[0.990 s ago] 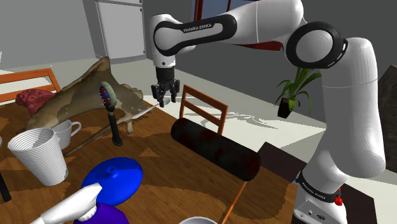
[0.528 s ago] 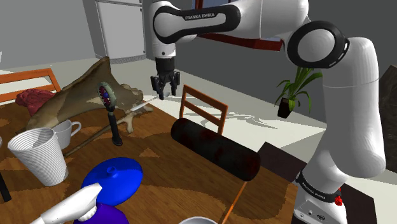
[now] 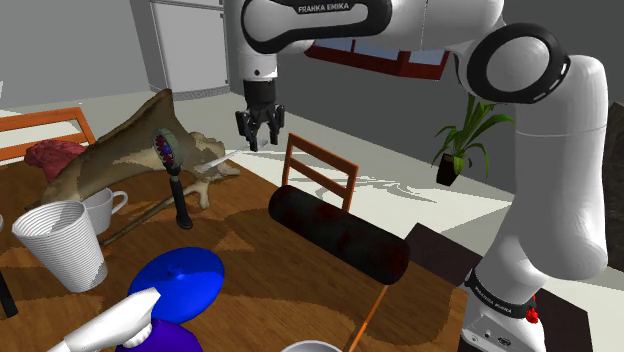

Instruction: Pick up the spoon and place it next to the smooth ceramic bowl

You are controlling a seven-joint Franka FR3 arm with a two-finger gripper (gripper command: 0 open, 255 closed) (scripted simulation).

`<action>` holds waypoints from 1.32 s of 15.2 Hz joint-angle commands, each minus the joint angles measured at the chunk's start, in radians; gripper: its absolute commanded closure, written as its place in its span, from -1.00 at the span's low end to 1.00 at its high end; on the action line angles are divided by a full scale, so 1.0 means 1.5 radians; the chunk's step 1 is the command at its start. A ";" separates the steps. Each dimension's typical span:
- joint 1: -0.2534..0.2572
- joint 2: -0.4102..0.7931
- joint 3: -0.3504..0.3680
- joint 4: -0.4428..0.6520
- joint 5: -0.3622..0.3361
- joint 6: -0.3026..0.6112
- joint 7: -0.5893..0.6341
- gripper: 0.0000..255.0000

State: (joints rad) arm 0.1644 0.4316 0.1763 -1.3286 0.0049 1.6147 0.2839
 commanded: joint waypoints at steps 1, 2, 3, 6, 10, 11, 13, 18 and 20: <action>0.011 -0.037 0.008 -0.056 0.006 0.020 0.020 1.00; 0.016 -0.054 0.012 -0.082 0.009 0.030 0.030 1.00; 0.022 -0.071 0.017 -0.106 0.012 0.039 0.040 1.00; 0.040 -0.116 0.031 -0.172 0.022 0.062 0.071 1.00; 0.065 -0.167 0.052 -0.243 0.036 0.087 0.115 1.00; 0.072 -0.179 0.058 -0.258 0.039 0.092 0.127 1.00; 0.086 -0.199 0.069 -0.286 0.046 0.102 0.150 1.00; 0.121 -0.240 0.101 -0.339 0.064 0.122 0.212 1.00; 0.136 -0.253 0.115 -0.355 0.070 0.129 0.238 1.00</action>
State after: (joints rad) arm 0.3589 0.0634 0.3394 -1.8478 0.1051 1.8037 0.6222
